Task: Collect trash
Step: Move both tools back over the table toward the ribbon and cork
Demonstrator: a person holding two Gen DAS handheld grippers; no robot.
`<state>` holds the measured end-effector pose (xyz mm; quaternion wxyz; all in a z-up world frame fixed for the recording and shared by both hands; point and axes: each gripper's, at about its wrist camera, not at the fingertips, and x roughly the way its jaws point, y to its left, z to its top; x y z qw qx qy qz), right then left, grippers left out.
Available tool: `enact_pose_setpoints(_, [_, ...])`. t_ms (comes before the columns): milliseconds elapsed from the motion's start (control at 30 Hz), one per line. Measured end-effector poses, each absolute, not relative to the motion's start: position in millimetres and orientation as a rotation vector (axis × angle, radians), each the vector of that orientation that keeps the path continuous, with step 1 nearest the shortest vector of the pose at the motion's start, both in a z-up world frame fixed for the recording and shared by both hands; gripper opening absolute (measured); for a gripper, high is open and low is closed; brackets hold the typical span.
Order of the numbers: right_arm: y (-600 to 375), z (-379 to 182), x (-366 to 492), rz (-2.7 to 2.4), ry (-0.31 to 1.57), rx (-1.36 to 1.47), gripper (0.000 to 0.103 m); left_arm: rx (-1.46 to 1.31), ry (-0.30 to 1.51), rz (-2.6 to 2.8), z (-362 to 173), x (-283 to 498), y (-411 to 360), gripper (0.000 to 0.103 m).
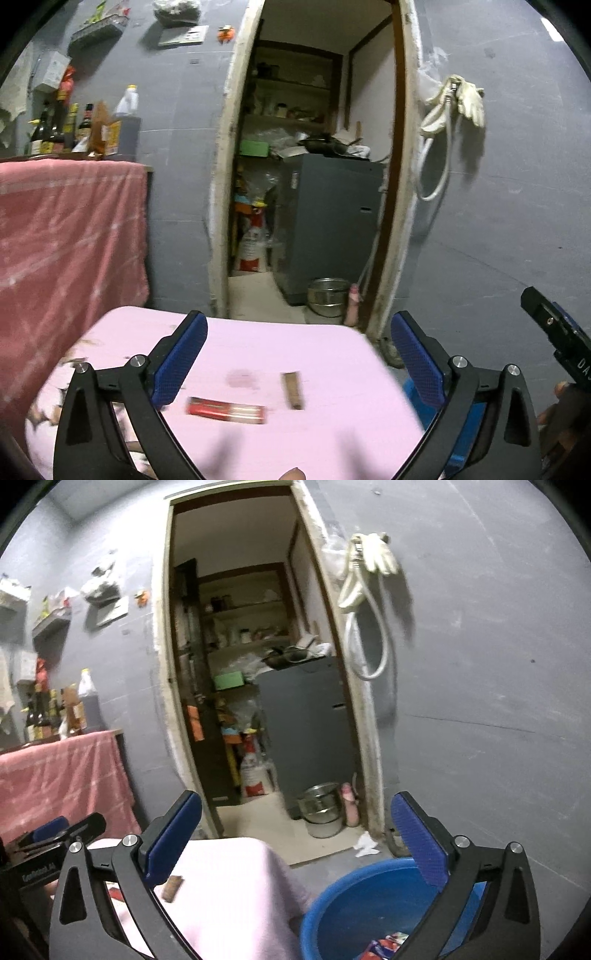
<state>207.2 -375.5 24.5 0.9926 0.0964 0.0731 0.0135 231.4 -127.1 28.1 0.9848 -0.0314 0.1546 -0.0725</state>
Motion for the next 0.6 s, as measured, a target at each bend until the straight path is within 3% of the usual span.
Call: enact_pose_setpoints(600, [-287.3,17.8,240.6,0.190,0.223,0.145,0.103,-0.120,0.382,0.080,1.2,220.2,17.3,0.097])
